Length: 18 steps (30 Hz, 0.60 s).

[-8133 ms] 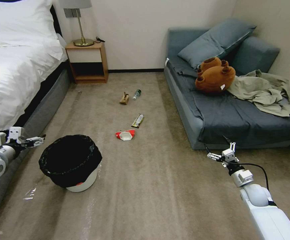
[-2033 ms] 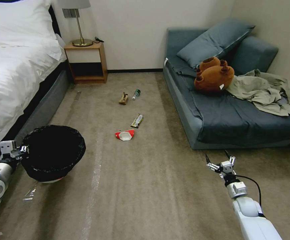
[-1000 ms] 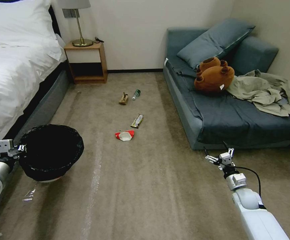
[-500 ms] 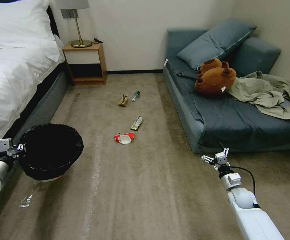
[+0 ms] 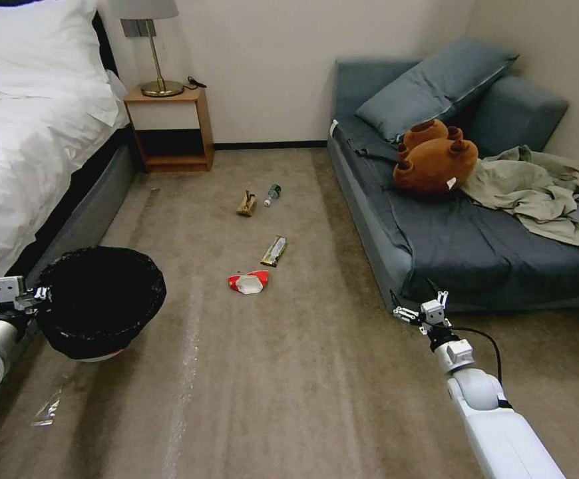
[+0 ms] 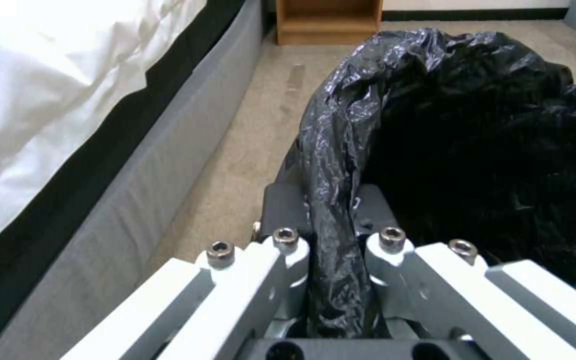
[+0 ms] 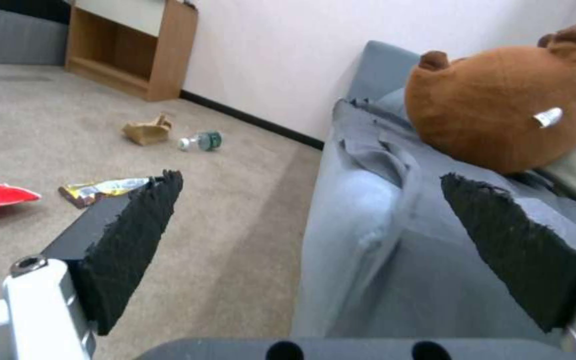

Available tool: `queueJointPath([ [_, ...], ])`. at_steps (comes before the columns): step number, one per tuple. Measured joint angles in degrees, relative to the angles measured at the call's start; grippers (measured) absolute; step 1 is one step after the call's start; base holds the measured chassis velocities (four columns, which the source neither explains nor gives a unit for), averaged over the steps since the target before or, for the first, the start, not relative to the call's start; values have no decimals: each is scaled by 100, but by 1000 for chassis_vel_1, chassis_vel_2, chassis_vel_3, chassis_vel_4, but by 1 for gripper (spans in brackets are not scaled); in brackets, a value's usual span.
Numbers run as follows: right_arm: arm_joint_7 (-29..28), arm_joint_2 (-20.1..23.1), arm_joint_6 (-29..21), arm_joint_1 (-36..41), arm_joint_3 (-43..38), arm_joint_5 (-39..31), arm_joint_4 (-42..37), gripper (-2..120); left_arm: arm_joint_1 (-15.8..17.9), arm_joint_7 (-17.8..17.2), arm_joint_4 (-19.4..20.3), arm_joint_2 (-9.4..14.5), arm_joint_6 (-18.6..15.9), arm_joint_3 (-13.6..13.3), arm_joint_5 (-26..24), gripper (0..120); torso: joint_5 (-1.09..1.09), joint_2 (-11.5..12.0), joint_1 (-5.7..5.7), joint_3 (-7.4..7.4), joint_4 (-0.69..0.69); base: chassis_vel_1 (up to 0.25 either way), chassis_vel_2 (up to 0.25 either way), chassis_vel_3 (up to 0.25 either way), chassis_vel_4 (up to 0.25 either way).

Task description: Pick up the trash bin, then pick up the garbage on the floor and place it into the trash bin.

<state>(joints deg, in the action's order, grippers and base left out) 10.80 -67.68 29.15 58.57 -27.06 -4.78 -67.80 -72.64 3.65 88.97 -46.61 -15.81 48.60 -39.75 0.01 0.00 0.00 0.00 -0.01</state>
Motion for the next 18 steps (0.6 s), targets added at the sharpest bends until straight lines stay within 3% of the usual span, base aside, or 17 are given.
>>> queueJointPath([
  [9,-3,-33,-3,-106,102,11,116,100,73,-5,-16,156,-13,-15,-54,5,-1,1,0,0,0,-100,105,104,-102],
  [18,-8,-83,-5,-158,184,18,142,100,47,-5,-22,95,-14,-33,-16,5,0,1,0,0,1,-121,114,116,-123],
])
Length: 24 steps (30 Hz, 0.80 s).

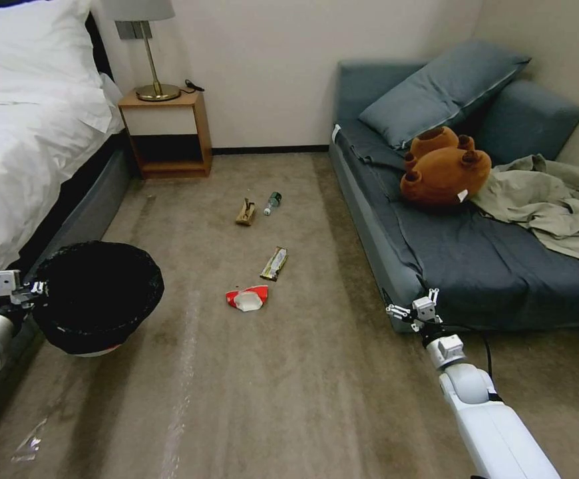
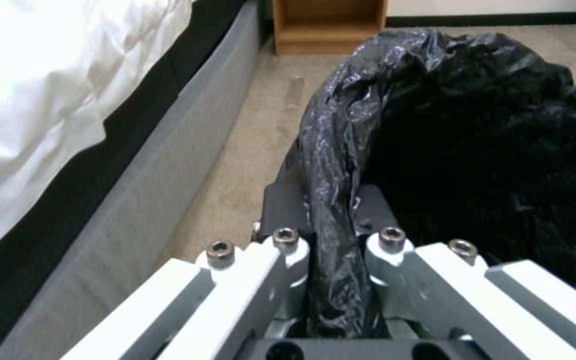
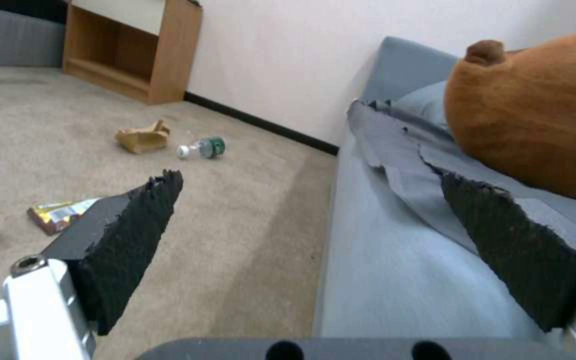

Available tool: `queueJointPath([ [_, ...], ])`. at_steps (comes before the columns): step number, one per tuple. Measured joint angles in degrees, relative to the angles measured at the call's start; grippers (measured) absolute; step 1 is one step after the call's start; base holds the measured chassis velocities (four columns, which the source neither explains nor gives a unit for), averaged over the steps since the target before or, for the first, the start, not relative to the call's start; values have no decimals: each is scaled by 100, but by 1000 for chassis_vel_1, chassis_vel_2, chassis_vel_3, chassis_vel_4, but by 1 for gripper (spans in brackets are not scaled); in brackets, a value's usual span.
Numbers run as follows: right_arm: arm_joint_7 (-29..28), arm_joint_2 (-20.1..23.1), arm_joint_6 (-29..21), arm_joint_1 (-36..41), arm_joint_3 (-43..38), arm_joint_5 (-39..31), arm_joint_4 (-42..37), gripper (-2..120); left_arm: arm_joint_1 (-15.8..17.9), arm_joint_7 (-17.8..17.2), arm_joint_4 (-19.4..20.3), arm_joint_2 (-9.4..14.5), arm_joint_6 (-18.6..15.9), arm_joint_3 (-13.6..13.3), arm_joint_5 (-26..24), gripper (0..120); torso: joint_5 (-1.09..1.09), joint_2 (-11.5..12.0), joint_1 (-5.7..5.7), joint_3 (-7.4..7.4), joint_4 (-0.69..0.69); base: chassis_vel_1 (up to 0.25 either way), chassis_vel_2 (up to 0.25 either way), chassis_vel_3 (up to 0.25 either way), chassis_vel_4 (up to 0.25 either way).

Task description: Pick up the trash bin, then pick up the garbage on the floor and place it into the trash bin.

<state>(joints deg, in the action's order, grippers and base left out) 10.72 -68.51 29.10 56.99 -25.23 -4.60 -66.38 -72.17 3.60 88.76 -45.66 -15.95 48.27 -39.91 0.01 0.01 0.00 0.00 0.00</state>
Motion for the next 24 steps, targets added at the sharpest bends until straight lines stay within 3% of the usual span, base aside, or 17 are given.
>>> queueJointPath([
  [20,-11,-8,-21,-59,162,23,-36,100,-19,11,4,43,3,-3,2,5,-1,0,0,0,0,-123,129,131,-124],
  [24,-56,155,-126,-42,409,53,-671,100,-24,21,13,20,3,-17,18,5,-1,-1,0,0,1,-145,130,150,-126],
])
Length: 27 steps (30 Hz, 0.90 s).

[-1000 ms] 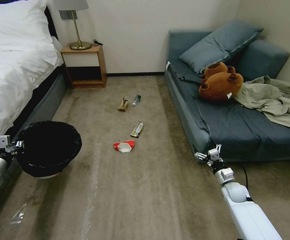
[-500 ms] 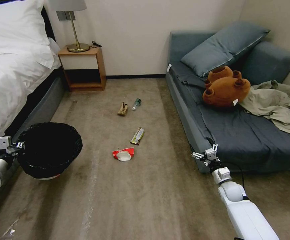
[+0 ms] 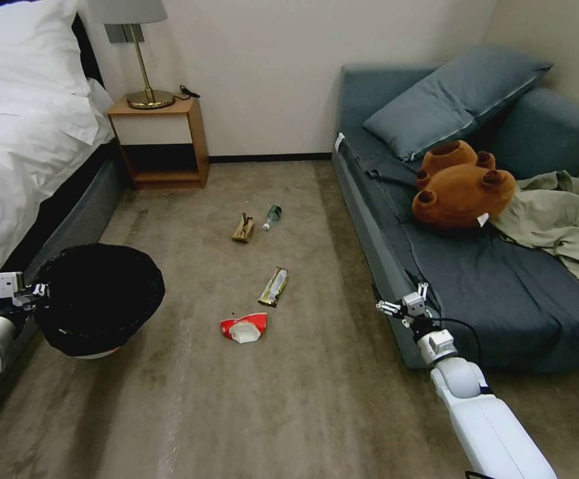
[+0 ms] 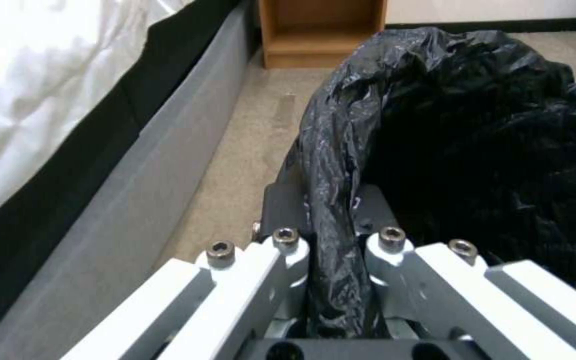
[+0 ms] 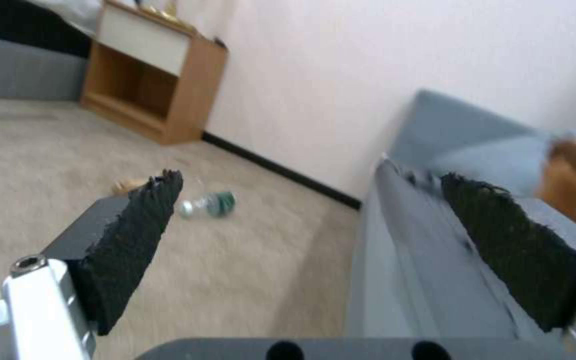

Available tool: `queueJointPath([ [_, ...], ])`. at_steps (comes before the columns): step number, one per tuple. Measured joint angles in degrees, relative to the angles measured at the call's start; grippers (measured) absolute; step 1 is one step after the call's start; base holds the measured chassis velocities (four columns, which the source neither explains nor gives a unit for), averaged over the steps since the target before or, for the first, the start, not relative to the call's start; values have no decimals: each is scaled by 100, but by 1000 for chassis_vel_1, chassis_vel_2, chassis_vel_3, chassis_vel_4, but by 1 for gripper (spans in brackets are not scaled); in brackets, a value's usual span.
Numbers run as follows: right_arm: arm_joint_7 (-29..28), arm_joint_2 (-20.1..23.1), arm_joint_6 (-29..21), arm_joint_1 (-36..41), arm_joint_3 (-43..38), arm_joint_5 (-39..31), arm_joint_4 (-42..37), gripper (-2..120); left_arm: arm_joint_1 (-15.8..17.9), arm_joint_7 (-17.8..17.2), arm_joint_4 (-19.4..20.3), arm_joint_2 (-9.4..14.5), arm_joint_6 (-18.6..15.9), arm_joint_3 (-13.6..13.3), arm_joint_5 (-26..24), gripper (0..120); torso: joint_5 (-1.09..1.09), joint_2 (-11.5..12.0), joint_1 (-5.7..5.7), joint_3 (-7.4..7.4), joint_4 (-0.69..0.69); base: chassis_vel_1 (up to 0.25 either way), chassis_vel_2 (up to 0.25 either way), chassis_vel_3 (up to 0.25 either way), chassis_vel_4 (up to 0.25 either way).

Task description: Pick up the trash bin, then pick up the garbage on the floor and place it into the trash bin.

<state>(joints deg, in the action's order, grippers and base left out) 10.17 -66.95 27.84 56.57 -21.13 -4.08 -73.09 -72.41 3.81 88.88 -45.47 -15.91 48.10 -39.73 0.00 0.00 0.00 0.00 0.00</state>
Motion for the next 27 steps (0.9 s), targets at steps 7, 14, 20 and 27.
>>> queueJointPath([
  [7,-93,236,-224,87,453,83,-695,100,9,25,-23,-106,1,-2,84,5,0,0,0,0,0,-139,144,133,-140],
  [14,-95,382,-227,2,669,129,-629,100,66,21,-53,-90,0,-23,91,5,-1,-1,0,0,-1,-132,133,143,-133],
  [20,-99,361,-225,-81,808,160,-546,100,84,13,-64,-75,-9,-24,91,5,0,0,0,0,0,-160,167,161,-159],
  [27,-98,220,-159,-109,935,255,-426,100,24,34,-102,-86,-9,49,110,5,0,0,0,0,1,-167,178,169,-152],
])
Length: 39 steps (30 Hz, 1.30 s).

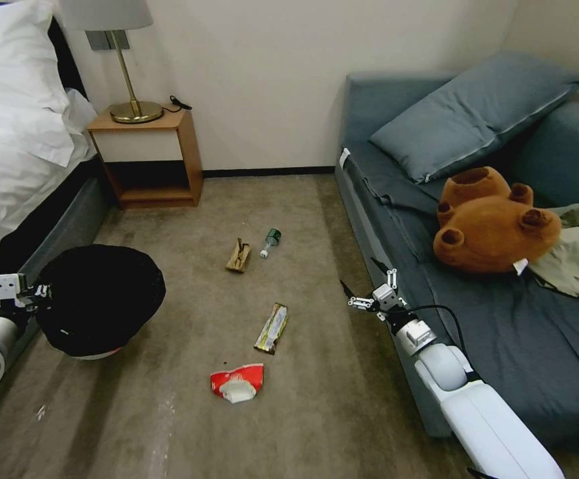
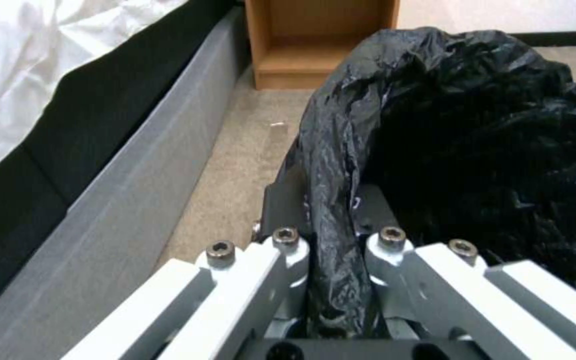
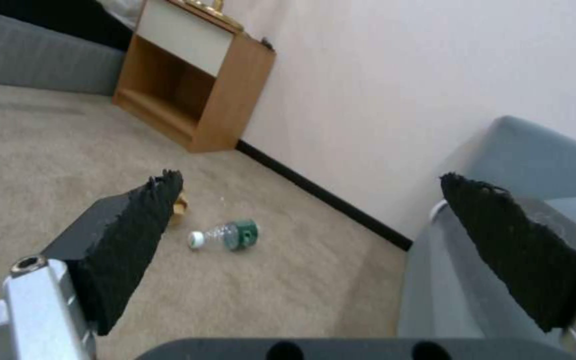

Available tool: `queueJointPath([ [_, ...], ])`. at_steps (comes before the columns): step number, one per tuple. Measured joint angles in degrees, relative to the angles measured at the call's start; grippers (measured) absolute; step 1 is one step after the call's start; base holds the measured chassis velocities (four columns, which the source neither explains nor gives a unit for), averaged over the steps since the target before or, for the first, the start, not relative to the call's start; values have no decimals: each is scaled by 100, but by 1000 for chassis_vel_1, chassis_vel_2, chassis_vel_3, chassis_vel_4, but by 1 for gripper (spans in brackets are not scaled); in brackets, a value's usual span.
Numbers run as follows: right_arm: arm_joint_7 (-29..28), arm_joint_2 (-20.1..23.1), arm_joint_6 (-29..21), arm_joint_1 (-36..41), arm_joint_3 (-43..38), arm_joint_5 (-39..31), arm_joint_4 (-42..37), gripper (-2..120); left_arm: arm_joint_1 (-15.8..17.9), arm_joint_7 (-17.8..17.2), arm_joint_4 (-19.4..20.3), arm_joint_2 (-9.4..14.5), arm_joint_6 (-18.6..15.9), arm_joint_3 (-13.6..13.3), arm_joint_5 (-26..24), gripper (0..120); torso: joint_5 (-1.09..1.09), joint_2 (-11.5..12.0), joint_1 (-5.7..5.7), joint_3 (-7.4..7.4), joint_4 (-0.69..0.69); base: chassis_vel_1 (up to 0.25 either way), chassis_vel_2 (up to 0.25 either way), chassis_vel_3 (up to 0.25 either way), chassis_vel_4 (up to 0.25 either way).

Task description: Pick up the trash bin, then pick up the garbage on the floor and place it into the trash bin.

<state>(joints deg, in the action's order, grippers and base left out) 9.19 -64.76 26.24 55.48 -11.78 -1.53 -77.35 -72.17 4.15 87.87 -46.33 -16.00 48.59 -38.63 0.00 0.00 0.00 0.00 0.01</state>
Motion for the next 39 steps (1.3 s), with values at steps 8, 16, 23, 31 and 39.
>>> queueJointPath([
  [8,-30,-197,49,-10,248,177,133,100,-19,44,-47,-62,12,20,45,5,1,0,0,0,-2,-137,139,127,-129],
  [16,-74,-297,51,-122,521,235,262,100,-22,59,-81,-44,25,36,47,5,0,0,0,0,-1,-103,109,98,-101],
  [23,-78,-318,139,-203,776,297,395,100,-54,82,-88,-55,25,41,71,5,0,0,0,0,-2,-89,107,86,-93],
  [31,177,-142,405,-909,1834,469,912,100,-191,124,-102,-251,62,77,298,5,0,0,0,0,-1,-27,23,31,-26],
  [39,640,-342,587,-1621,2958,478,1402,100,-536,127,185,-481,71,289,470,5,0,0,0,0,0,0,0,0,0],
])
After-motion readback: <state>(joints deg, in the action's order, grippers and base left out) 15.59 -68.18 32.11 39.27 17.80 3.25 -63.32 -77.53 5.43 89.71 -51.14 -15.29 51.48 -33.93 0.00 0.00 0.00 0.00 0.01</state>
